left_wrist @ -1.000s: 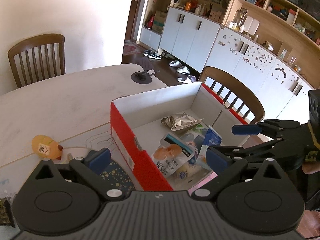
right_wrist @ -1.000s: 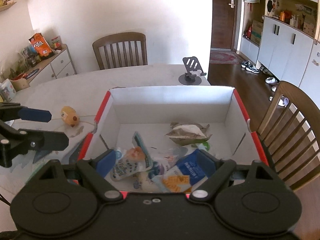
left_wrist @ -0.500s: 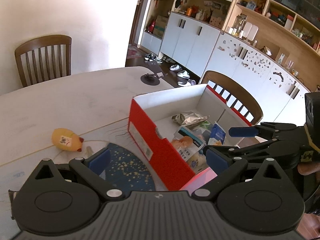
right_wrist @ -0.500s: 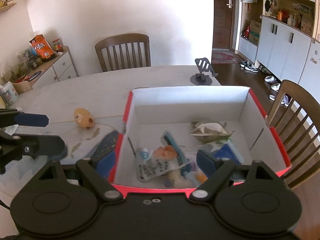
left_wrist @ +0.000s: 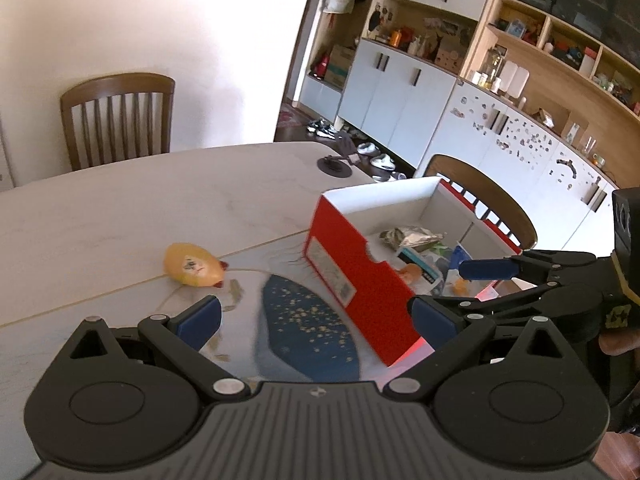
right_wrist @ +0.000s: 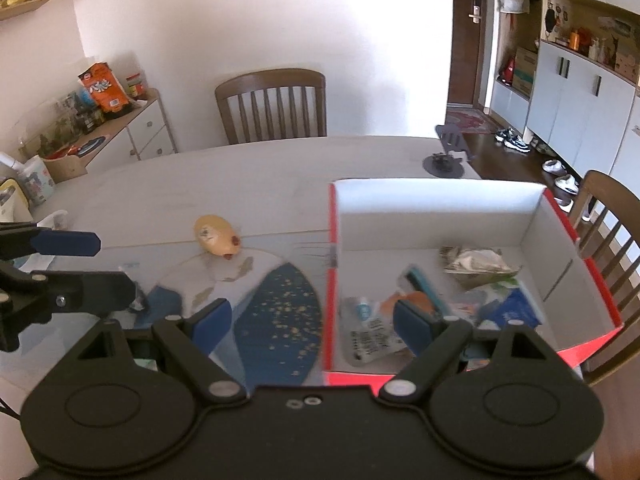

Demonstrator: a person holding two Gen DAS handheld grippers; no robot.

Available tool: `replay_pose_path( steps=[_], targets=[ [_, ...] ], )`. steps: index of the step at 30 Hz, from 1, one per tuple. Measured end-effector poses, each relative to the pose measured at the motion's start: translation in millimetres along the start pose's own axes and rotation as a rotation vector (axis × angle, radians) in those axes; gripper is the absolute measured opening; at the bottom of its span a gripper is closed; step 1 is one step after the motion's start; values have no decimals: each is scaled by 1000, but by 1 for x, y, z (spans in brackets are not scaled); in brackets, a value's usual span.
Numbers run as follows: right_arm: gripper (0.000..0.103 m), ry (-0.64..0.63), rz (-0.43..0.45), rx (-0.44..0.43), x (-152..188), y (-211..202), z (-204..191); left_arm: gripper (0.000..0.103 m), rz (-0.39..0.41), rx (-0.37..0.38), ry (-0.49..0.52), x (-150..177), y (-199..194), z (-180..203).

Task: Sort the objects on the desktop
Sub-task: 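Withdraw both grippers from the box back over the table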

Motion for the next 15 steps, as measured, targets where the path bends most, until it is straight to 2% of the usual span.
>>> replay_pose_path(
  steps=[15],
  targets=[
    [88,-33,10,-33,-3,1,-61,102,41,-78,-37,24,-46,-55]
  ],
)
Point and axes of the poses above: each gripper's, at about its wrist camera, not at the fingertips, and y roughly the way its jaws point, z to its right, x to its underside, the point moved 5 cm from there along y, roughly the way its jaws point, and after that the axes turned 9 degrees about x, right-handed, at the moved point
